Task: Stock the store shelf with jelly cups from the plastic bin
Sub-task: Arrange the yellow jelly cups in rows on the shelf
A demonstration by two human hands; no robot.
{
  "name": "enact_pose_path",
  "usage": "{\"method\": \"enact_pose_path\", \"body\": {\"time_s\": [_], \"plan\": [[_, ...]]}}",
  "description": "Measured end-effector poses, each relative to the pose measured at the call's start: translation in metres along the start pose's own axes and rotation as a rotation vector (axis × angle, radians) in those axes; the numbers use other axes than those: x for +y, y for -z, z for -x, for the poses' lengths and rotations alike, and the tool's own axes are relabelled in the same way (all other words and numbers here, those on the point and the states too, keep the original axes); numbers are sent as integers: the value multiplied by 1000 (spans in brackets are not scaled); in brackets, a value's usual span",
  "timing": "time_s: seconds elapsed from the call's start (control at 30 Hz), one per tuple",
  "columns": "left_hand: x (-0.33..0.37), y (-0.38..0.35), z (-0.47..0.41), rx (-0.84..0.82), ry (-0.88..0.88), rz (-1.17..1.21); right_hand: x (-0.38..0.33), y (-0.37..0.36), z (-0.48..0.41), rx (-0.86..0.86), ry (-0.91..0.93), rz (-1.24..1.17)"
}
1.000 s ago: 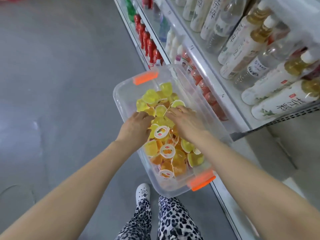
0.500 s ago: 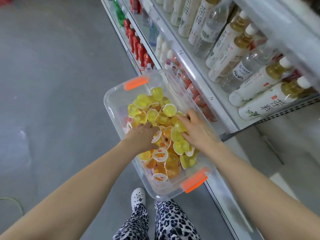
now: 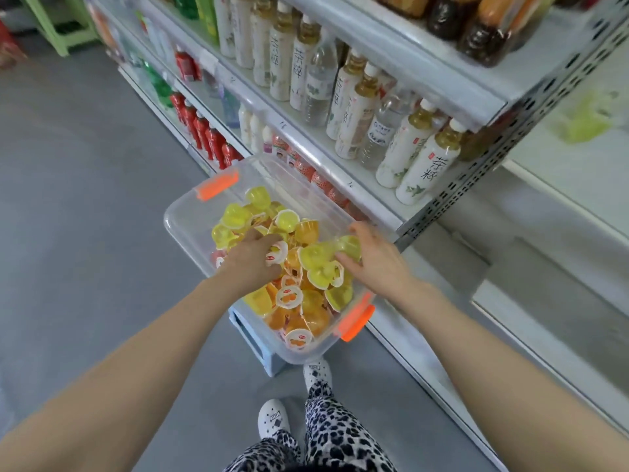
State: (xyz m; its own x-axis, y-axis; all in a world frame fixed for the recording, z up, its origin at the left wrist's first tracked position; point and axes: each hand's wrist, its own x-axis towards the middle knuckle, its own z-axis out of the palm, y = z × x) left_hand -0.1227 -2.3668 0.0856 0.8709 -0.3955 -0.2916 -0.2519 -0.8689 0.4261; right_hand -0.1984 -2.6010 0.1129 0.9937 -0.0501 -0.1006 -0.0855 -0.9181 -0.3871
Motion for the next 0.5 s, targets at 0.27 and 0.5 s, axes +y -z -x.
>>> {"method": "enact_pose_path", "body": {"time_s": [0.27, 0.5], "plan": [[56, 27, 26, 178, -260, 149, 15, 65, 69, 235, -90, -123], [141, 41, 34, 176, -498, 212, 42, 136, 124, 459, -242, -179]]}}
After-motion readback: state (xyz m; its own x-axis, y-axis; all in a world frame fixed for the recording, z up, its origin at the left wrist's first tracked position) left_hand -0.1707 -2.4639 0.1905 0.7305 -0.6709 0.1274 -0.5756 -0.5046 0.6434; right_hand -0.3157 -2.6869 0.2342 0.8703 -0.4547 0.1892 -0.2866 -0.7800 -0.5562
